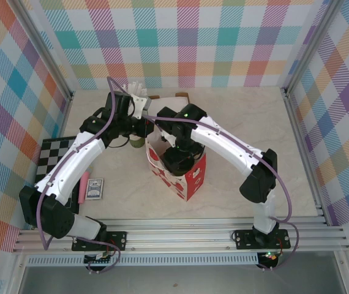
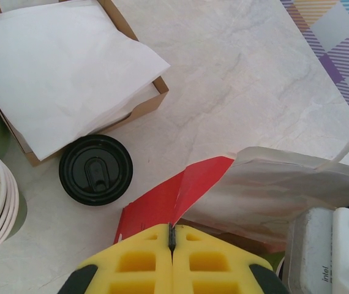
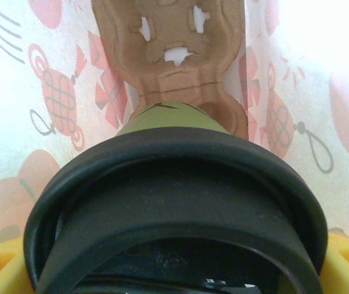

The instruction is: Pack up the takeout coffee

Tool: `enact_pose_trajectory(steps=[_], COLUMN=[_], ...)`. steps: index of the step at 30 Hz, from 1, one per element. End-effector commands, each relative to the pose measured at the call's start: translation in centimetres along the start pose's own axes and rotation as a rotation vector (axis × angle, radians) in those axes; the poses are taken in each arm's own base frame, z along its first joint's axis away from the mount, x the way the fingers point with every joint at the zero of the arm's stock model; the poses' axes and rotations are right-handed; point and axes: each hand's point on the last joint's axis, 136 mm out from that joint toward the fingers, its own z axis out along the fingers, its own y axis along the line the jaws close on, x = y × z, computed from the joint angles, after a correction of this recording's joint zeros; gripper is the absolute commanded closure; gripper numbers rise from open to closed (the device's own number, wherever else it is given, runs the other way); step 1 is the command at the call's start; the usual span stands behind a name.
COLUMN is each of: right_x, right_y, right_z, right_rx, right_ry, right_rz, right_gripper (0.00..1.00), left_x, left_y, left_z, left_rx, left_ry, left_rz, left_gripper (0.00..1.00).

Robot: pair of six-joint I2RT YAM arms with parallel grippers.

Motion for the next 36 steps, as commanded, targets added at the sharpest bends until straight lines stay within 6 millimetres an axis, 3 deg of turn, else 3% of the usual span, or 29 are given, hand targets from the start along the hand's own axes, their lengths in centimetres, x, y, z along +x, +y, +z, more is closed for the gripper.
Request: enact_pose_trajectory(steps=[1, 7, 16, 23, 27, 31, 34, 36], right_x=[2.0, 1.2, 2.0, 1.5, 1.2, 0.3, -1.3, -1.6], right_y=[-1.2, -1.4, -1.0, -1.6, -1.8, -1.1, 2.0, 3.8], right_z=[0.5, 1.1, 2.4, 3.8, 4.0, 2.0, -1.4, -2.5], right_rx=[0.054, 0.047, 0.018, 0.050, 0.066, 0.023, -0.163, -0.272], right_ry=[0.088, 0.072, 0.103, 0.092, 0.083, 0.024, -0.103, -0.150], right_rz=[-0.012, 0.030, -0.011, 0.008, 0.018, 0.047, 0.024, -0.009], right_gripper=[0.40, 0.40, 0.40, 0.40, 0.40, 0.40, 0.40, 0.40], left_x=[-2.2, -2.3, -2.5, -2.3, -2.2, -2.0, -1.7, -1.8], left_y=[0.5, 0.8, 1.4, 0.0, 0.2, -0.6, -0.2, 0.2], left_z=[-1.7, -1.9, -2.0, -1.7, -1.6, -1.5, -1.2, -1.1], left_rx=[-0.037, -0.049, -0.062, 0.027, 0.019, 0.071, 0.054, 0.028], left_ry=[-0.084, -0.093, -0.096, -0.086, -0.083, -0.073, -0.062, -0.064], left_rz=[0.030, 0.034, 0.026, 0.028, 0.030, 0.041, 0.024, 0.013], left_gripper=[1.00, 1.00, 1.00, 1.00, 1.00, 1.00, 1.00, 1.00])
